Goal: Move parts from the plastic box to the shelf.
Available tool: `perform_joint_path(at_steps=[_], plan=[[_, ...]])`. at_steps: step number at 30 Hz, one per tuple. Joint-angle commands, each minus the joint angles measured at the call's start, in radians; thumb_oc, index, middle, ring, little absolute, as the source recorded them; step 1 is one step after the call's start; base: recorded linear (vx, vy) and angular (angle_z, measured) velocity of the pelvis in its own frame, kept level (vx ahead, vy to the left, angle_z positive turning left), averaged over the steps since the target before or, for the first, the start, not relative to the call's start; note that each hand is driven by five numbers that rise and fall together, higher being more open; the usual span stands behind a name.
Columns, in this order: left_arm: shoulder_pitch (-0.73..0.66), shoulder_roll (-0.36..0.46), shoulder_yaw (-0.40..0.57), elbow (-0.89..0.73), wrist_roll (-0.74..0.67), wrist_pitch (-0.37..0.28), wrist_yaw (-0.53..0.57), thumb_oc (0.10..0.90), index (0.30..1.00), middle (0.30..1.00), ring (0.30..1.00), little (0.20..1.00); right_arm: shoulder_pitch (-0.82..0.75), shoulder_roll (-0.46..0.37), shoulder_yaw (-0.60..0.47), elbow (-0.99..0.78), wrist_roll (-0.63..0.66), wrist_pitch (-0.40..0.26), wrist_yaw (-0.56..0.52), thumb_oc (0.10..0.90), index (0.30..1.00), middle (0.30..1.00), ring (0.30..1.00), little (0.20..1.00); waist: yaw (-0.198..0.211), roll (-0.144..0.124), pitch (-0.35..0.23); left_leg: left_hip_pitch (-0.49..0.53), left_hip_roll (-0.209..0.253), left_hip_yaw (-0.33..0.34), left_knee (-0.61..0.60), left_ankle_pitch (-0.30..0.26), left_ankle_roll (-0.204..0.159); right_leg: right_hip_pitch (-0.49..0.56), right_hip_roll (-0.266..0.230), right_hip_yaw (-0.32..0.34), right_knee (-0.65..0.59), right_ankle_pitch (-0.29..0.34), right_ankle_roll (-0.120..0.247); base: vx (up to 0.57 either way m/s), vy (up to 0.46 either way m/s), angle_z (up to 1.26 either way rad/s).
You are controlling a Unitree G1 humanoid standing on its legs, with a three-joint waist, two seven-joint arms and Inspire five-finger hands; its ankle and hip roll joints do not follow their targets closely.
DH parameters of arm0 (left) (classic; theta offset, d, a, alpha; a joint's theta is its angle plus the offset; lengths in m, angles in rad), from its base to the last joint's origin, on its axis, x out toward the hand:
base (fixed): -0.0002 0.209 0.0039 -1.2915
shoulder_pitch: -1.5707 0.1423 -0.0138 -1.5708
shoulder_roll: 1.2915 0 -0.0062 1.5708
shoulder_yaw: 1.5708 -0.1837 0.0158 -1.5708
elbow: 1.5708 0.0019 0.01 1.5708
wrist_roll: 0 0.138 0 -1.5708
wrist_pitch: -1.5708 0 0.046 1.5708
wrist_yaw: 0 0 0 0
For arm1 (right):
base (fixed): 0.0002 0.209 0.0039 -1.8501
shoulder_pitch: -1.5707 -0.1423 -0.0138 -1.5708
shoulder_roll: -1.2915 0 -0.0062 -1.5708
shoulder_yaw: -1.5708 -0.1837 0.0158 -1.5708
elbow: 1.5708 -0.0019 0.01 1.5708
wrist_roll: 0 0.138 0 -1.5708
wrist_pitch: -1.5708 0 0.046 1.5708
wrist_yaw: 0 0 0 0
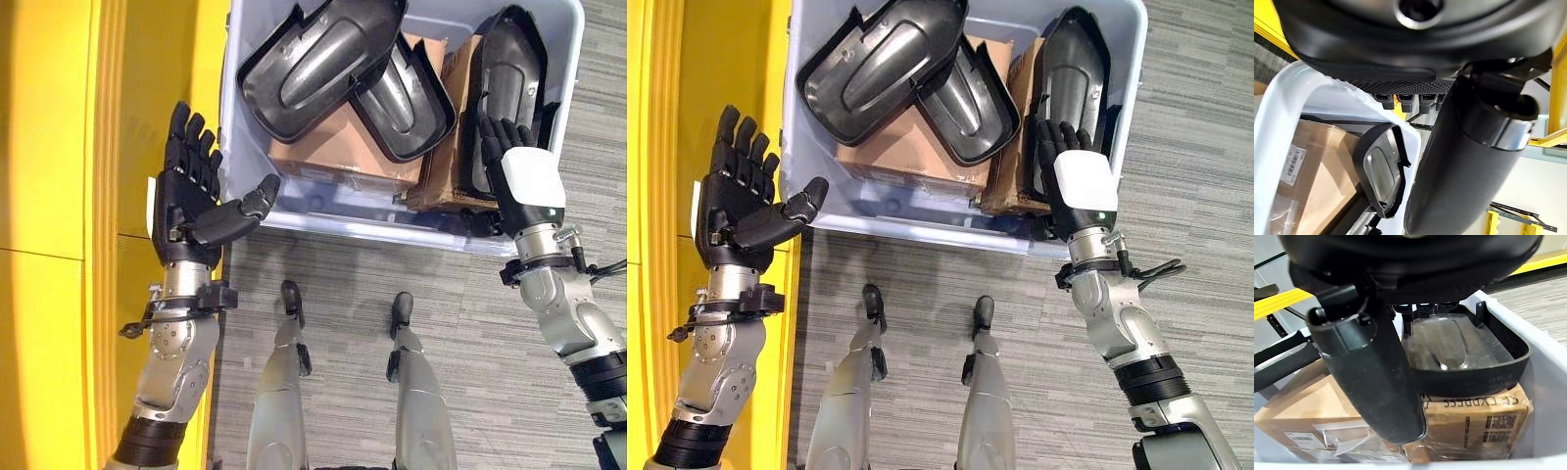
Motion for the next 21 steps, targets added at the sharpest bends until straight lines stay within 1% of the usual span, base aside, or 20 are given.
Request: perform_joint_path(at_steps=[1,3,4,5,6,13,14,15,17,18,20,21], plan=[[-0.026,0.023,0.052,-0.123,0.028,-0.124,0.009,0.900,1.000,1.000,1.000,1.000,-0.087,-0.076,-0.014,-0.015,-0.041,-0.011,-0.080,0.900,1.000,1.000,1.000,1.000,-0.021,0.003,-0.055,-0.025,0.009,-0.015,0.133,-0.130,-0.021,0.044,0.006,-0.021,0.059,-0.103,-0.019,0.00,0.000,0.00],[-0.028,0.022,0.050,-0.122,0.026,-0.122,0.009,0.900,1.000,1.000,1.000,1.000,-0.085,-0.076,-0.020,-0.010,-0.044,-0.008,-0.084,0.900,1.000,1.000,1.000,1.000,-0.022,0.005,-0.053,-0.027,0.008,-0.016,0.136,-0.134,-0.022,0.039,0.006,-0.019,0.065,-0.105,-0.019,0.04,-0.008,0.01],[-0.029,0.020,0.049,-0.120,0.027,-0.122,0.010,0.900,1.000,1.000,1.000,1.000,-0.084,-0.077,-0.023,-0.009,-0.045,-0.006,-0.087,0.900,1.000,1.000,1.000,1.000,-0.022,0.005,-0.058,-0.019,0.007,-0.026,0.134,-0.154,-0.030,0.045,0.008,-0.012,0.067,-0.121,-0.014,0.00,0.000,0.00],[-0.030,0.021,0.049,-0.120,0.027,-0.122,0.010,0.900,1.000,1.000,1.000,1.000,-0.082,-0.076,-0.025,-0.007,-0.046,-0.005,-0.089,0.900,1.000,1.000,1.000,1.000,-0.023,0.007,-0.053,-0.028,0.008,-0.016,0.134,-0.132,-0.022,0.034,0.007,-0.018,0.068,-0.105,-0.020,0.07,-0.012,0.02],[-0.030,0.021,0.048,-0.119,0.026,-0.122,0.010,0.900,1.000,1.000,1.000,1.000,-0.082,-0.077,-0.023,-0.003,-0.048,-0.003,-0.088,0.900,1.000,1.000,1.000,1.000,-0.022,0.007,-0.057,-0.018,0.007,-0.025,0.135,-0.155,-0.030,0.041,0.009,-0.010,0.071,-0.123,-0.015,0.00,0.000,0.00],[-0.036,0.026,0.051,-0.115,0.027,-0.119,0.009,0.900,1.000,1.000,1.000,1.000,-0.072,-0.089,-0.033,0.011,-0.054,0.005,-0.091,0.900,1.000,1.000,1.000,1.000,-0.027,0.012,-0.055,-0.023,0.010,-0.025,0.136,-0.153,-0.032,0.026,0.013,-0.003,0.083,-0.128,-0.018,0.00,-0.011,0.01],[-0.036,0.025,0.051,-0.114,0.027,-0.119,0.009,0.900,1.000,1.000,1.000,1.000,-0.070,-0.089,-0.038,0.009,-0.054,0.006,-0.092,0.900,1.000,1.000,1.000,1.000,-0.028,0.013,-0.049,-0.034,0.012,-0.016,0.137,-0.132,-0.024,0.016,0.012,-0.010,0.084,-0.112,-0.024,0.00,0.000,0.00],[-0.038,0.023,0.049,-0.111,0.026,-0.118,0.010,0.900,1.000,1.000,1.000,1.000,-0.068,-0.090,-0.044,0.004,-0.054,0.007,-0.096,0.900,1.000,1.000,1.000,1.000,-0.028,0.014,-0.056,-0.026,0.011,-0.026,0.135,-0.153,-0.032,0.022,0.015,-0.002,0.086,-0.129,-0.020,0.00,0.000,0.00],[-0.042,0.023,0.046,-0.108,0.027,-0.119,0.012,0.900,1.000,1.000,1.000,1.000,-0.067,-0.090,-0.048,0.000,-0.055,0.007,-0.102,0.900,1.000,1.000,1.000,1.000,-0.030,0.015,-0.056,-0.028,0.011,-0.026,0.137,-0.153,-0.032,0.020,0.016,-0.002,0.088,-0.131,-0.021,0.00,-0.023,-0.03],[-0.042,0.023,0.046,-0.107,0.027,-0.118,0.012,0.900,1.000,1.000,1.000,1.000,-0.066,-0.089,-0.051,0.000,-0.053,0.007,-0.107,0.900,1.000,1.000,1.000,1.000,-0.031,0.015,-0.050,-0.039,0.013,-0.017,0.141,-0.133,-0.023,0.011,0.016,-0.009,0.090,-0.115,-0.027,-0.08,-0.020,-0.02],[-0.044,0.026,0.046,-0.107,0.027,-0.118,0.013,0.900,1.000,1.000,1.000,1.000,-0.063,-0.091,-0.059,-0.004,-0.056,0.009,-0.114,0.900,1.000,1.000,1.000,1.000,-0.031,0.017,-0.049,-0.040,0.013,-0.019,0.141,-0.133,-0.024,0.008,0.018,-0.007,0.092,-0.117,-0.028,0.00,-0.021,0.01],[-0.044,0.026,0.046,-0.107,0.027,-0.118,0.013,0.900,1.000,1.000,1.000,1.000,-0.063,-0.091,-0.059,-0.004,-0.057,0.009,-0.114,0.900,1.000,1.000,1.000,1.000,-0.031,0.017,-0.055,-0.030,0.012,-0.029,0.139,-0.153,-0.032,0.016,0.019,0.000,0.092,-0.133,-0.023,0.00,0.000,0.00]])
